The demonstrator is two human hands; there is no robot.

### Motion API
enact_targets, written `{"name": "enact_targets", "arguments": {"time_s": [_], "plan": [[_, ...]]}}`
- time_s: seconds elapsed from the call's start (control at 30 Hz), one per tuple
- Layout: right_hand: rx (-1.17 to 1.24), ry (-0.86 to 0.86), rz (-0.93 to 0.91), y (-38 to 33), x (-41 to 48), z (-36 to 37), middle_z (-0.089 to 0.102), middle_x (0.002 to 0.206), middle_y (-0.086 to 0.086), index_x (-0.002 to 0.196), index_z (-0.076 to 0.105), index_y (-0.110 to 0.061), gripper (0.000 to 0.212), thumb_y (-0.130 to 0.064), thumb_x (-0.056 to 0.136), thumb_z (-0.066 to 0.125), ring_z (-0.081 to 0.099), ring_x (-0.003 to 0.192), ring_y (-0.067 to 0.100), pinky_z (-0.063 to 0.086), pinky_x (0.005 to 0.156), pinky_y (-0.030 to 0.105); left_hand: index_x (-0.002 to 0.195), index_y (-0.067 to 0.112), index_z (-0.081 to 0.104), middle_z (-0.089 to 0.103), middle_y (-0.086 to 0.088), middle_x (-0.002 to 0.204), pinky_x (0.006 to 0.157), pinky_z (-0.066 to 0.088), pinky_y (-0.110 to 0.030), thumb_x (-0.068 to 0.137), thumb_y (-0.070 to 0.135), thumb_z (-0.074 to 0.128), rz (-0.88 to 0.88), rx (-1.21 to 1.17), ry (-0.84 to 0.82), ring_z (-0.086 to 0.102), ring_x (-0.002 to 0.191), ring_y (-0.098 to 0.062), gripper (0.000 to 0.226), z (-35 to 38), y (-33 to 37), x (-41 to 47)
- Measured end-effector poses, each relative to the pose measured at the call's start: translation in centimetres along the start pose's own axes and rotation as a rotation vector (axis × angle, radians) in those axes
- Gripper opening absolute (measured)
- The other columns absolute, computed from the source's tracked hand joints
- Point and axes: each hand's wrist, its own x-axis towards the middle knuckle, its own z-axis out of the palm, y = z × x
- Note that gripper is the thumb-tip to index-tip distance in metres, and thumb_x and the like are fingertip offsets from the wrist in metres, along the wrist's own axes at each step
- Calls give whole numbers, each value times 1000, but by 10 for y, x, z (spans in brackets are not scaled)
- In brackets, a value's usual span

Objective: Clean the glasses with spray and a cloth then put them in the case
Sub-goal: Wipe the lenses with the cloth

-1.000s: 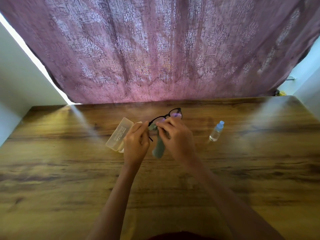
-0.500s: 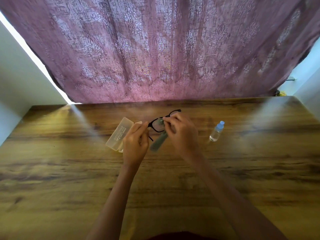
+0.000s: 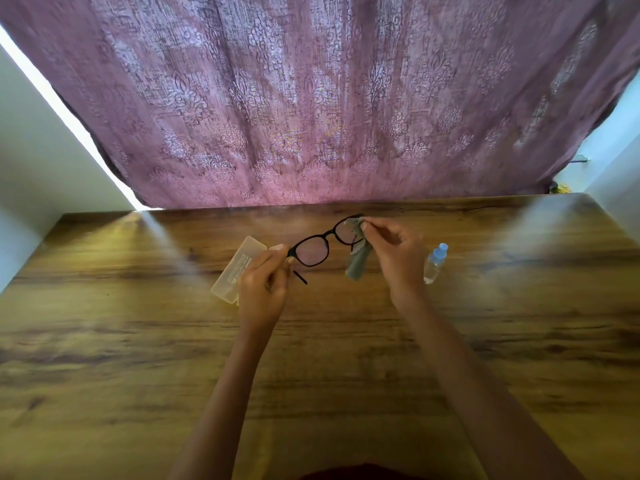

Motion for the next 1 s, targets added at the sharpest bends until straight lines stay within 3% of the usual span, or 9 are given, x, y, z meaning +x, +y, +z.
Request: {"name": "enact_targets", "arguments": {"time_s": [0.1, 0.2, 0.3, 0.43, 0.53, 0.67, 0.73, 0.8, 1.0], "plan": [[124, -26, 102, 0, 0, -1, 74, 77, -14, 84, 72, -28, 20, -8, 82, 72, 70, 75, 3, 54, 64, 14, 111, 1, 68, 67, -3, 101, 70, 44, -6, 87, 0, 63, -32, 4, -45, 58, 87, -2, 25, -2, 0, 0], [199, -45, 166, 1, 1, -2, 75, 79, -9, 86, 73, -21, 16, -6, 81, 72, 71, 76, 8, 56, 63, 18, 114, 4, 67, 67, -5, 112, 82, 44, -9, 90, 5, 61, -98, -16, -162, 60, 104, -16, 25, -7, -5, 5], [217, -60, 182, 2, 1, -2, 75, 80, -7, 86, 73, -18, 14, -5, 81, 71, 71, 76, 7, 53, 63, 14, 112, 16, 68, 63, 7, 118, 86, 43, -14, 95, 17, 53, -214, -114, -279, 55, 115, -11, 22, -16, -2, 10], [224, -95, 197, 4, -1, 2, 76, 85, -5, 89, 73, -18, 13, -7, 82, 71, 71, 82, 11, 54, 67, 17, 111, 18, 70, 66, 2, 113, 89, 36, -6, 98, 30, 47, -237, -89, -386, 57, 110, -11, 29, -20, 17, 31], [223, -127, 192, 5, -5, 5, 75, 86, -5, 89, 73, -19, 14, -8, 82, 71, 71, 82, 9, 53, 65, 14, 106, 10, 71, 70, -2, 100, 89, 45, -32, 98, 31, 49, -234, -62, -577, 61, 95, -16, 31, -18, 34, 48], [228, -87, 166, 4, -8, 5, 75, 84, -7, 89, 72, -19, 14, -7, 82, 71, 71, 80, 7, 52, 64, 13, 106, 13, 71, 72, -7, 100, 92, 47, -33, 97, 24, 53, -261, -34, -688, 64, 97, -21, 23, -9, 44, 57], [114, -49, 68, 6, -12, 4, 74, 80, -10, 91, 71, -20, 14, -8, 85, 69, 70, 78, 4, 52, 64, 12, 105, 10, 71, 72, -7, 99, 93, 48, -43, 96, 20, 55, -283, -78, -702, 64, 96, -23, 21, -6, 45, 59], [-136, -18, -125, 7, -16, 3, 71, 82, -13, 96, 70, -19, 13, -11, 87, 66, 68, 78, 6, 53, 67, 14, 98, 12, 72, 72, -1, 87, 87, 49, -41, 95, 19, 56, -294, -104, -691, 64, 85, -17, 18, -3, 45, 57], [-594, 34, -534, 11, -23, 3, 65, 91, 8, 101, 73, -3, 20, -11, 82, 73, 57, 87, 20, 40, 78, 17, 94, 12, 74, 73, -6, 88, 85, 49, -44, 94, 21, 56, -243, -39, -638, 65, 88, -23, 20, -1, 46, 54]]}}
